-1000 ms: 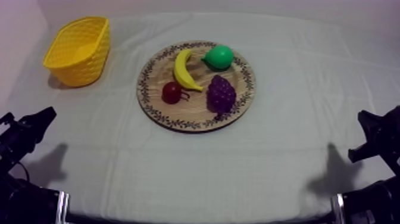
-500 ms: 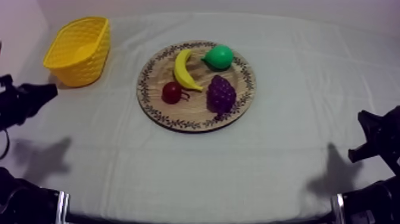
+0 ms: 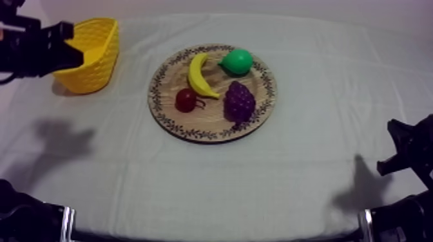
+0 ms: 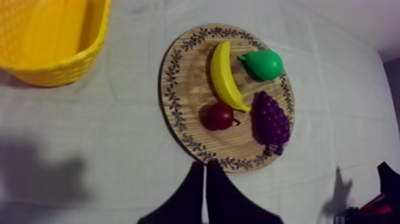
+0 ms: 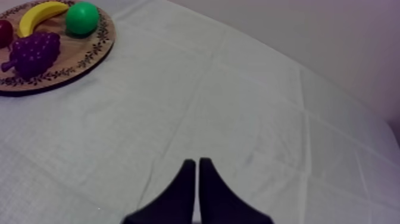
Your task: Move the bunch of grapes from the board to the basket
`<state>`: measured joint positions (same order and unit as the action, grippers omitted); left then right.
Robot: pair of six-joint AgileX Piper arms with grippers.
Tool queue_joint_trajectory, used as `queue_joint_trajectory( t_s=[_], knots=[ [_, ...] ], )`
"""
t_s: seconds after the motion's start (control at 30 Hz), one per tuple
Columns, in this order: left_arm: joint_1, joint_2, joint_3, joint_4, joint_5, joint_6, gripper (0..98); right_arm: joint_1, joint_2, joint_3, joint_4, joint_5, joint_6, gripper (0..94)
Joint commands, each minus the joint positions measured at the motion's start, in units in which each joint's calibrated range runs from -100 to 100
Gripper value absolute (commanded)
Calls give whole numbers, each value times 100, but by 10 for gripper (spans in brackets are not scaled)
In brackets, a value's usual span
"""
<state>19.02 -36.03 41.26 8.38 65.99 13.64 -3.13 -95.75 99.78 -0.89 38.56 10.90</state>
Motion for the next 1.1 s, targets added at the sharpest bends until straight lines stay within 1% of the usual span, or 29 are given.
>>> queue_joint_trajectory(
  t_s=[0.0, 0.17, 0.33, 0.73, 1.07],
  knots=[
    [168, 625, -660, -86, 147, 223, 0, -1, 0, 0, -1, -1, 2, 3],
    [550, 1432, -1458, -261, 416, 555, 0, -1, 0, 0, -1, -1, 2, 3],
    [957, 2212, -2236, -384, 639, 771, 0, -1, 0, 0, -1, -1, 2, 3],
    [1790, 3734, -3929, -521, 1152, 1132, 0, -1, 0, 0, -1, -1, 2, 3],
    [2144, 4897, -5248, -617, 1793, 1348, 0, -1, 0, 0, -1, -1, 2, 3]
  ],
)
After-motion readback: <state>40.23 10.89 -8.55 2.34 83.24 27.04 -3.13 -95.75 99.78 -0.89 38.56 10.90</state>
